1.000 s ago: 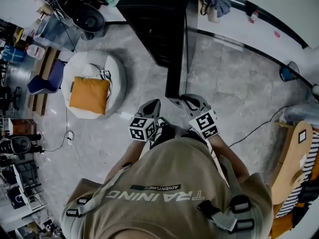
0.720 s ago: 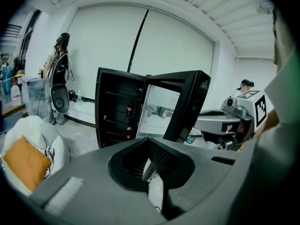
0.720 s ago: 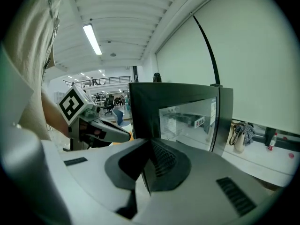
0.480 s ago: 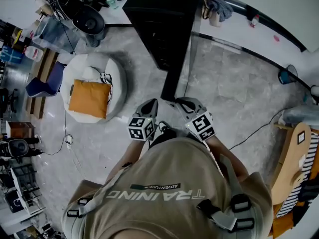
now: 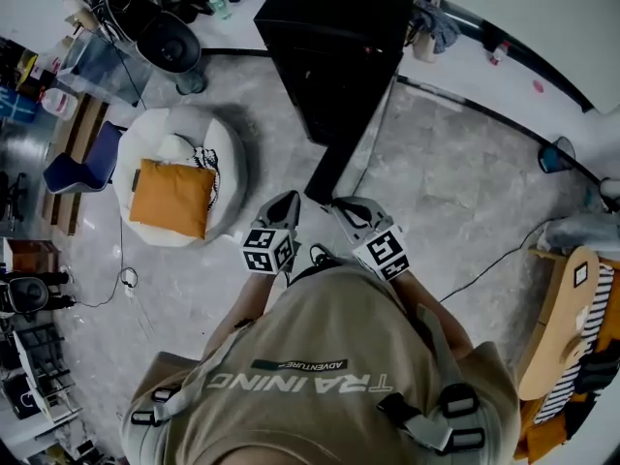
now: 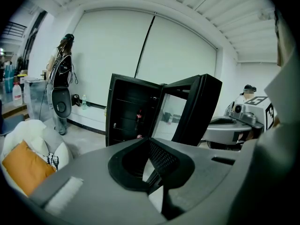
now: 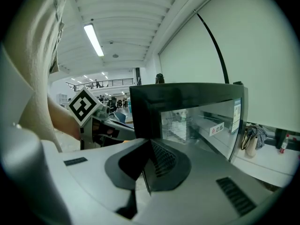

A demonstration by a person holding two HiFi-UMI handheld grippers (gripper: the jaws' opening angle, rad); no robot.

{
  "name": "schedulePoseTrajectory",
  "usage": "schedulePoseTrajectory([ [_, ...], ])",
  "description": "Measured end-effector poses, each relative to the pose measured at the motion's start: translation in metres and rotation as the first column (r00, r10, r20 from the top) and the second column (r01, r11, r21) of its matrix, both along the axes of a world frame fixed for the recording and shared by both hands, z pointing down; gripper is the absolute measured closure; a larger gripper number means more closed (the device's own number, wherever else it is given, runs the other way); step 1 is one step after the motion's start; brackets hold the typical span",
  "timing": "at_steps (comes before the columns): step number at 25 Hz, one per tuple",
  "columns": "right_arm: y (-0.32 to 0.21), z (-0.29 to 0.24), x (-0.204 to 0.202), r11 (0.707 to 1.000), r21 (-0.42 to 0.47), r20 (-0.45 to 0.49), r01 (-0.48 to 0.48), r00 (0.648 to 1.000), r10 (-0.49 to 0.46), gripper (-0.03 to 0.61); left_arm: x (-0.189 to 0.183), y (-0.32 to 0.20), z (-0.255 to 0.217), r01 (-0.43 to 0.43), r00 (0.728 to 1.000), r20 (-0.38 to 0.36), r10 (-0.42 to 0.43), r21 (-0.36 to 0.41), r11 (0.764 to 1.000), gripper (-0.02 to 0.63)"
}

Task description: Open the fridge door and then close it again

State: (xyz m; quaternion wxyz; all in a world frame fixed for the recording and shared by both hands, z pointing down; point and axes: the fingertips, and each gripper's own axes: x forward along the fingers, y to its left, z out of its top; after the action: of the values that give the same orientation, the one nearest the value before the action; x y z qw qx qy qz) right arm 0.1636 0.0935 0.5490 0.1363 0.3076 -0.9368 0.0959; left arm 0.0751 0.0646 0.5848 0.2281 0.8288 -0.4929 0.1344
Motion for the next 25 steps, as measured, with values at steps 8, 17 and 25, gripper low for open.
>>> schedulePoseTrajectory([
  [8, -0.025, 0.002, -0.040, 1.000, 0.009, -0.002, -0.024, 1.000, 0.024, 0.583, -0.038, -0.019, 0.003, -0.027, 1.000, -0.001, 0.027, 0.009, 1.000, 0.612],
  [17, -0.059, 0.003, -0.073, 0.997, 0.021, 0.005, -0.079, 0.997, 0.079, 0.583, -0.080, -0.043, 0.002, -0.023, 1.000, -0.002, 0.023, 0.037, 0.999, 0.612],
  [25, -0.088, 0.003, -0.094, 0.999, 0.043, 0.001, -0.025, 1.000, 0.025, 0.583, -0.102, -0.058, 0.006, 0.031, 1.000, 0.003, -0.031, 0.029, 0.999, 0.612],
])
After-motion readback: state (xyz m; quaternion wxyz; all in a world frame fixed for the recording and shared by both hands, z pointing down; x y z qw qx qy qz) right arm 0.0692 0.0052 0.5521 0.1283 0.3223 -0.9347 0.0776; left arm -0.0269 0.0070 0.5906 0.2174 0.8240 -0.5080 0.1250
